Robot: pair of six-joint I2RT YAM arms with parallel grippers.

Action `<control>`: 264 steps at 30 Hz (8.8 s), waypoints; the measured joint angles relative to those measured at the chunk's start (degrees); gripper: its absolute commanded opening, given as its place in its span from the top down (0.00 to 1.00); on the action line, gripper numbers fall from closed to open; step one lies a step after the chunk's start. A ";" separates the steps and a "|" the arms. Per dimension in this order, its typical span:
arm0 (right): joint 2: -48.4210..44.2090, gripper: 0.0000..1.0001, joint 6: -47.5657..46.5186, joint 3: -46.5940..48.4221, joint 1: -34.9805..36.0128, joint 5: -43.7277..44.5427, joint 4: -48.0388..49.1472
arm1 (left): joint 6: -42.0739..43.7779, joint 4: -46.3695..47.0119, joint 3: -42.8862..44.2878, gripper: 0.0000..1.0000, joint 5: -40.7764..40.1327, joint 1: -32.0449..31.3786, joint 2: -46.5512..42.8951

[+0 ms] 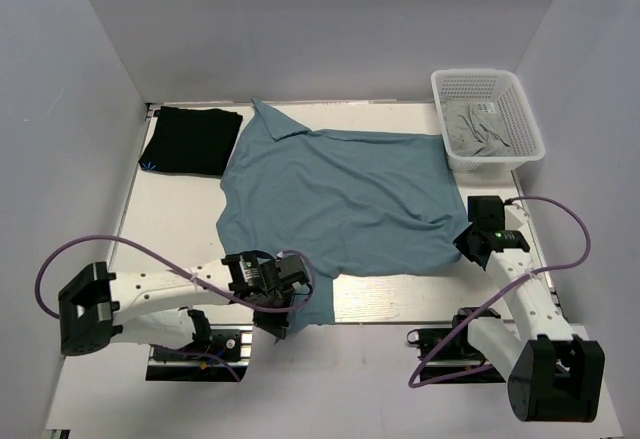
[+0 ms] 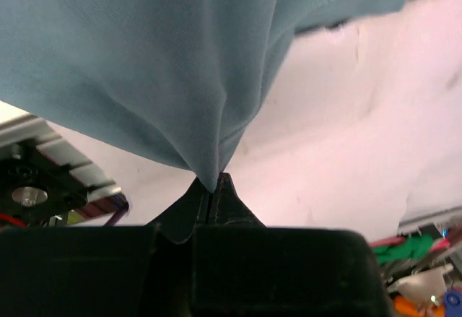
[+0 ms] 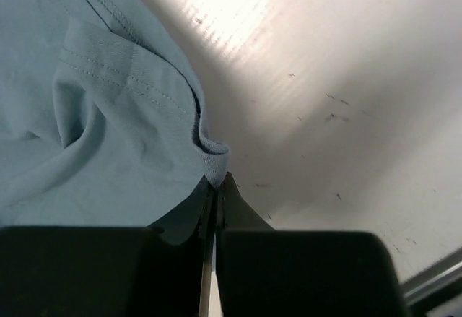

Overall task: Fold and stack the t-shirts
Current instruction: Grap the side of the flattened tshirt closest away from the robot with both arms, then fold the flattened tshirt in 1/3 of the way, then grap the side of the flattened tshirt furthest away from the robot with both arms

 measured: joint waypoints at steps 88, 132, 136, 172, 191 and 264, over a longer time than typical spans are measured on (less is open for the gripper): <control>41.29 0.16 -13.35 22.93 2.27 -21.20 18.23 | 16.65 27.87 14.56 0.00 -23.10 47.80 27.98; 7.13 0.10 -15.69 6.84 1.20 -19.12 6.58 | 17.18 28.30 9.97 0.39 -5.79 43.10 22.34; 7.93 0.10 -15.67 6.84 1.20 -19.52 6.67 | 17.59 29.81 10.12 0.69 -6.21 43.10 23.28; 10.88 0.10 -16.28 6.88 1.20 -17.64 7.52 | 31.61 34.51 41.29 0.00 -11.61 38.84 45.86; 21.84 0.10 -16.96 20.31 2.03 -18.88 15.19 | 30.71 25.09 59.63 0.00 -31.52 49.66 49.03; 73.92 0.30 8.11 71.12 11.15 13.09 -9.75 | 32.61 35.56 51.63 1.00 -25.70 58.31 49.59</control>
